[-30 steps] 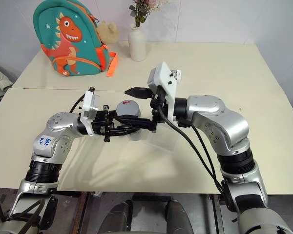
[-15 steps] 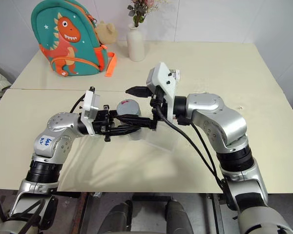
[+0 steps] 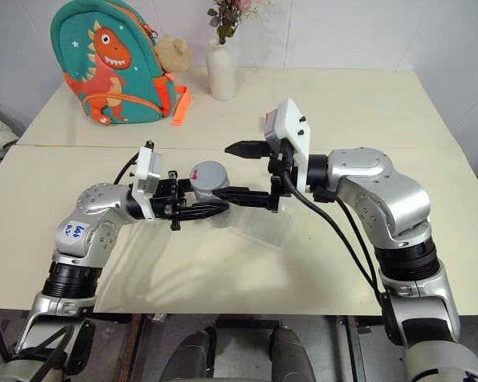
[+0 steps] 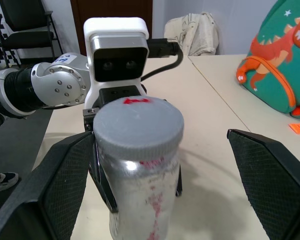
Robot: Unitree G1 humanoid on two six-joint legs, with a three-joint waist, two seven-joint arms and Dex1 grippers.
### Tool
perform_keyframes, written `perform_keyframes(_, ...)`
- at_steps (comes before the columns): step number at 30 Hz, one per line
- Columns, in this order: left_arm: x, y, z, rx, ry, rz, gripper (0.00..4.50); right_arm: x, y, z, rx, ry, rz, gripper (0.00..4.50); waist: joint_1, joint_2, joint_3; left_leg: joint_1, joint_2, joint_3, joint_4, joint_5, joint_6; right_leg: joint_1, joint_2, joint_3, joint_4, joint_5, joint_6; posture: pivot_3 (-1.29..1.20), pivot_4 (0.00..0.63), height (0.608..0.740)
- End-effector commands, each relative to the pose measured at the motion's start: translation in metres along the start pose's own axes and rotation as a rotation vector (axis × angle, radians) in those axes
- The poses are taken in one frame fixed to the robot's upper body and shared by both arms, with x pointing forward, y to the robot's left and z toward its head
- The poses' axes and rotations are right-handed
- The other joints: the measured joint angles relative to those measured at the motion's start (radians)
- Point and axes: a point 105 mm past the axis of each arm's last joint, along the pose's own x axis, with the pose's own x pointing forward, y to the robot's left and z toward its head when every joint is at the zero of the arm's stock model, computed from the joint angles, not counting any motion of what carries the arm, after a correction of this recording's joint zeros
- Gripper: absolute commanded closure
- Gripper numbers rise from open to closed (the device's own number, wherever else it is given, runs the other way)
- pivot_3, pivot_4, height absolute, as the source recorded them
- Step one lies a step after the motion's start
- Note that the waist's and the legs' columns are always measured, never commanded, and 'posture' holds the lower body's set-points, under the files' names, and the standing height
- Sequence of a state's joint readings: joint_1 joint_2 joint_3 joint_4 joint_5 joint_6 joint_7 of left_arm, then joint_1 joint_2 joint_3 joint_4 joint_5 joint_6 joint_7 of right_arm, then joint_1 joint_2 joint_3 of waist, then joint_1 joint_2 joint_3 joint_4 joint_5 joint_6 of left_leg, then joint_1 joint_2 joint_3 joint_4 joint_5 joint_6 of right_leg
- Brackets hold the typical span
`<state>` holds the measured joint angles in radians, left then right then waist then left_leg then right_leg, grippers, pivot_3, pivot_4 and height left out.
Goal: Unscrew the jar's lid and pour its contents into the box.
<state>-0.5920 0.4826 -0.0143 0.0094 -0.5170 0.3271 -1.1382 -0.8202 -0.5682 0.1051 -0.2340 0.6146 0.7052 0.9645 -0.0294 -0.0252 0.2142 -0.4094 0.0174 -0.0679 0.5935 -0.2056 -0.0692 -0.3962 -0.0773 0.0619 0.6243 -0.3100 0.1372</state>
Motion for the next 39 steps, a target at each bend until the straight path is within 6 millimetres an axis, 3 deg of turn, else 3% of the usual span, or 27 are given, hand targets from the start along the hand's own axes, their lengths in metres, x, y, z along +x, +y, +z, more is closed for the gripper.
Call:
perform_keyframes(1,0.005,-0.006,0.015,0.061,-0.029,-0.051,2.53,-0.013,-0.005,0.012,-0.018,-0.035,-0.032,0.06,0.001,0.0,0.0,0.0,0.0,0.0,0.0,0.0,0.0,0.0,0.0,0.0,0.0,0.0,0.0,0.0,0.15,0.74)
perform_keyframes(8,0.002,-0.008,0.013,0.056,-0.024,-0.057,2.53,-0.013,0.015,0.021,0.056,-0.085,0.099,0.06,0.0,0.0,0.0,0.0,0.0,0.0,0.0,0.0,0.0,0.0,0.0,0.0,0.0,0.0,0.0,0.0,0.15,0.74)
perform_keyframes(20,0.005,-0.01,0.014,0.054,-0.025,-0.073,2.53,0.015,0.013,0.012,0.052,-0.049,0.11,0.06,0.0,0.0,0.0,0.0,0.0,0.0,0.0,0.0,0.0,0.0,0.0,0.0,0.0,0.0,0.0,0.0,0.15,0.74)
perform_keyframes(31,0.006,-0.01,0.014,0.051,-0.03,-0.068,2.53,0.021,0.013,0.011,0.072,-0.067,0.118,0.06,0.0,0.0,0.0,0.0,0.0,0.0,0.0,0.0,0.0,0.0,0.0,0.0,0.0,0.0,0.0,0.0,0.15,0.74)
perform_keyframes(34,0.006,-0.01,0.014,0.052,-0.031,-0.067,2.53,0.022,0.014,0.011,0.079,-0.073,0.124,0.66,0.001,0.0,0.0,0.0,0.0,0.0,0.0,0.0,0.0,0.0,0.0,0.0,0.0,0.0,0.0,0.0,0.15,0.74)
perform_keyframes(38,0.006,-0.01,0.013,0.051,-0.03,-0.063,2.53,0.022,0.015,0.019,0.078,-0.109,0.127,1.95,0.0,0.0,0.0,0.0,0.0,0.0,0.0,0.0,0.0,0.0,0.0,0.0,0.001,0.0,0.0,0.0,0.15,0.74)
perform_keyframes(39,0.005,-0.01,0.013,0.05,-0.029,-0.061,2.53,0.021,0.016,0.024,0.081,-0.131,0.13,1.96,0.0,0.0,0.0,0.0,0.0,0.0,0.0,0.0,0.0,0.0,0.0,0.0,0.0,0.0,0.0,0.0,0.15,0.74)
